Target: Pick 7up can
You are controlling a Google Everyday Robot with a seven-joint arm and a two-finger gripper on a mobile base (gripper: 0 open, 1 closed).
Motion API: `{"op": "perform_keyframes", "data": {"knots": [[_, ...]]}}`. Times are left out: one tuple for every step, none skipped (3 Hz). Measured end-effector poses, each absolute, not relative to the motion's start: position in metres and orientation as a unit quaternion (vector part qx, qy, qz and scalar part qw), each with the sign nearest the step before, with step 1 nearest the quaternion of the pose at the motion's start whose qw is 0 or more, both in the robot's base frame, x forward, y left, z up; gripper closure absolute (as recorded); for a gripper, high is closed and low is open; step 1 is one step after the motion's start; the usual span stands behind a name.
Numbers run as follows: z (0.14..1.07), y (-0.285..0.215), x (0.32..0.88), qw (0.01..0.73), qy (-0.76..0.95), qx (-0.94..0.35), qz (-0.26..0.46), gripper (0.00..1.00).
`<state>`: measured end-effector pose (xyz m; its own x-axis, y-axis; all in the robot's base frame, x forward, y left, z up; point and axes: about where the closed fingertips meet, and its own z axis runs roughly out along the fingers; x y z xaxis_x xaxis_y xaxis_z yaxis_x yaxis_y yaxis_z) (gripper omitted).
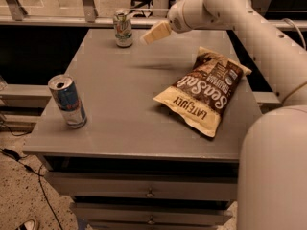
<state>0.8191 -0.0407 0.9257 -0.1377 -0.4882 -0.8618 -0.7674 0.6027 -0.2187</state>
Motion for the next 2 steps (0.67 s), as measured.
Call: {"op": "perform_keyframes", "data": {"knots": [[0.923,0.009,0.846,0.513,0.724,-0.427,0.173,0.00],[0.917,0.039,0.857,0.516,0.715,-0.431,0.192,0.00]]}}
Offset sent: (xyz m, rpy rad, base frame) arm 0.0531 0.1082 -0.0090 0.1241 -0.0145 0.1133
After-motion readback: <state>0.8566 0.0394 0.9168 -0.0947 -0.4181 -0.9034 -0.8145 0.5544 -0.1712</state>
